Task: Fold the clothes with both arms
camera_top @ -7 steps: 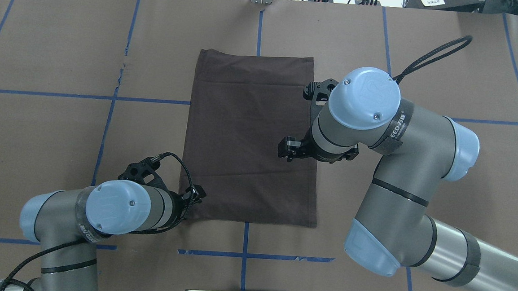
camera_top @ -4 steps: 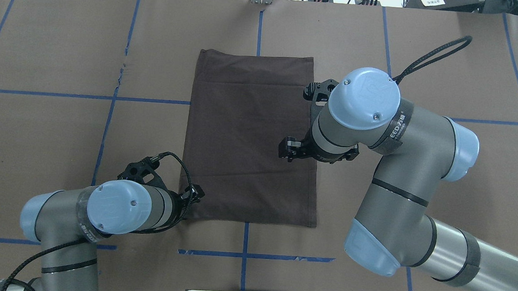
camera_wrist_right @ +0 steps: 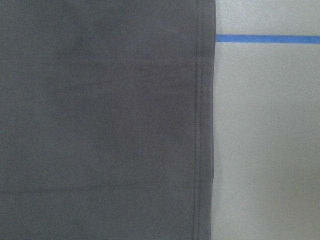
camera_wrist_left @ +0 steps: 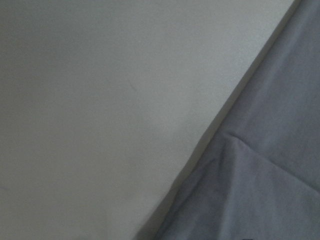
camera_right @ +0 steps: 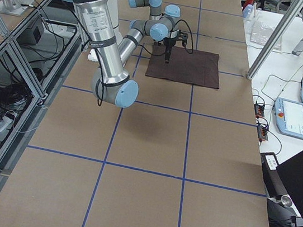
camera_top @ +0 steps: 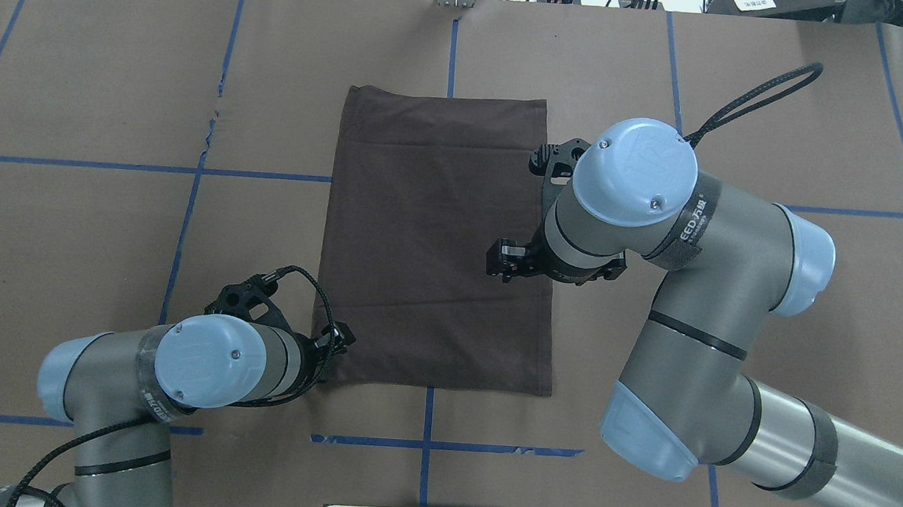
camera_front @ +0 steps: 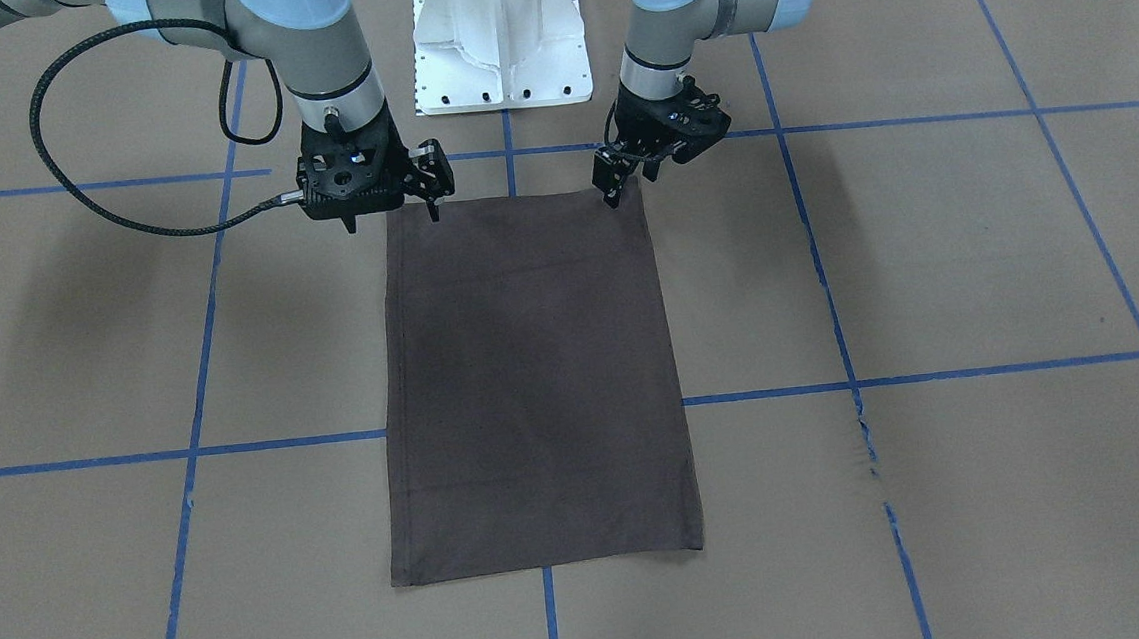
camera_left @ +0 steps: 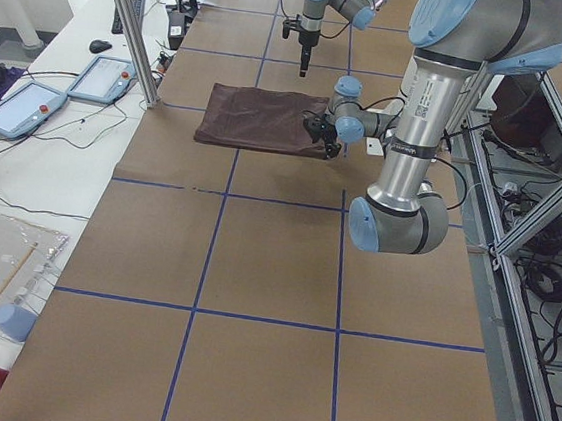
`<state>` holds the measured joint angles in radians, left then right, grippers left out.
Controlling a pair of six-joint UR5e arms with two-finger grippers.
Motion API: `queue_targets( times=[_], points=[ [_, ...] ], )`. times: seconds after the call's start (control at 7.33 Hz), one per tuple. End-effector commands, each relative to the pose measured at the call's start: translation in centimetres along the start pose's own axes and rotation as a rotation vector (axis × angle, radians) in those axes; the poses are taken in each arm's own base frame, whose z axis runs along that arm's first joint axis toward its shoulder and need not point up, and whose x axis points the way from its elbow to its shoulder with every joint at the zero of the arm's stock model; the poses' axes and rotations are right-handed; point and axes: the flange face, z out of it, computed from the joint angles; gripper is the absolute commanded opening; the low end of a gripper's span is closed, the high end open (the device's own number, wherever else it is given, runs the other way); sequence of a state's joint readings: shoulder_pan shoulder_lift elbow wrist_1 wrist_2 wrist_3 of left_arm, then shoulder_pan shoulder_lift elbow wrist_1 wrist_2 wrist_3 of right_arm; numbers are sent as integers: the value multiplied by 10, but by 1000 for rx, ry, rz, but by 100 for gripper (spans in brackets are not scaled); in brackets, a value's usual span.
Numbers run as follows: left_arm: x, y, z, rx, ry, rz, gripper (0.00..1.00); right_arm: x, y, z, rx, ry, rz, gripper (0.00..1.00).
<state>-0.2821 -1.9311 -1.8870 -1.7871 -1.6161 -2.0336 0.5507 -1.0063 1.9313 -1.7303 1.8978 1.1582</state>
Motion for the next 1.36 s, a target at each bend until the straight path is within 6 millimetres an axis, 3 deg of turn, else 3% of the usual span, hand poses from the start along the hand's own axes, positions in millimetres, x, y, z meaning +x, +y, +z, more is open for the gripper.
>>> queue_targets(
  times=[0.0,0.14,0.27,0.68,0.82,1.23],
  points=[
    [-1,-1,1,6,0,-2,62,1,0,1,0,1,0,100],
    [-1,-1,1,8,0,-2,51,1,0,1,0,1,0,100],
    [-1,0,1,7,0,-1,46,1,0,1,0,1,0,100],
    [-3,1,2,10,-5,4,49,1,0,1,-2,4,1,100],
    [-5,1,3,12,-8,8,57,2,0,1,-2,5,2,100],
    [-3,5,3,7,-6,13,58,3,0,2,-2,8,4,100]
  ],
)
